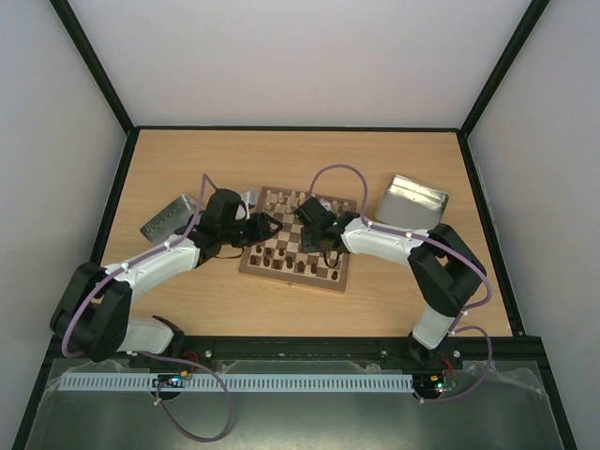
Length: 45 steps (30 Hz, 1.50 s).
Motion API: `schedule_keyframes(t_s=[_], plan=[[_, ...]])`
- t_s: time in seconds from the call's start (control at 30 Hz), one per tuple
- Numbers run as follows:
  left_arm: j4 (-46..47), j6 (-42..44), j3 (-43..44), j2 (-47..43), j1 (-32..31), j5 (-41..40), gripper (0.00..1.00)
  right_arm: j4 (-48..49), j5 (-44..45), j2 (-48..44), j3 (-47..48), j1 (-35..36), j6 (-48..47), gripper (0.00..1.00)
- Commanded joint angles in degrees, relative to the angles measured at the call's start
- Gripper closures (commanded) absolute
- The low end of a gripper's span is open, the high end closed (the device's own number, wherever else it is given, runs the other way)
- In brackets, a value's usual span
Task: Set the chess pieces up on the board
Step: Pick up the chess piece from the chessboard.
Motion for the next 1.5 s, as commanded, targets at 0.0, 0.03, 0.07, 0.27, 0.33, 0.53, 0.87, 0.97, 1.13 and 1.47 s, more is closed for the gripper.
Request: schedule_keyframes(t_s=[0.0, 0.03, 0.07, 0.27, 0.33, 0.53, 0.87, 0.97, 1.13, 1.47], plan=[[-0.2, 0.8, 0.0, 0.3, -0.1, -0.1, 0.53, -1.2, -0.2, 1.1, 1.2, 0.1, 4.1, 0.65], [-0.2, 0.8, 0.0, 0.3, -0.1, -0.2, 0.53, -1.0, -0.3, 1.1, 1.2, 0.2, 4.9, 0.65], [-0.2, 0.9, 0.0, 0.4, -0.1, -0.2, 0.54, -0.9, -0.3, 1.1, 1.2, 0.3, 5.5, 0.65], [-0.5, 1.5, 0.1, 0.2, 0.0, -0.2, 0.54, -1.6, 0.0, 0.8, 1.9, 0.5, 7.5, 0.65], [-0.5, 1.5, 0.1, 0.1, 0.1, -0.3, 0.54, -2.2, 0.3, 0.8, 1.8, 0.6, 8.3, 0.65], [-0.4, 2.1, -0.2, -0.8, 0.0, -0.8, 0.54, -2.5, -0.7, 0.7, 1.3, 0.7, 11.2, 0.65], [0.0, 3.0, -1.6, -1.4, 0.4, -0.5, 0.54, -2.5, 0.2, 2.0, 1.3, 2.2, 15.4, 0.65], [0.1, 3.1, -1.9, -1.9, 0.6, -0.4, 0.54, -3.2, 1.9, 2.9, 1.9, 2.4, 15.7, 0.71], [0.1, 3.1, -2.2, -2.5, 0.8, -0.5, 0.54, -5.1, 6.2, 5.0, 2.6, 2.7, 15.3, 0.77], [-0.2, 3.3, -2.0, -2.5, 0.9, -0.4, 0.53, -2.3, 7.1, 5.0, 3.3, 2.7, 15.2, 0.87]])
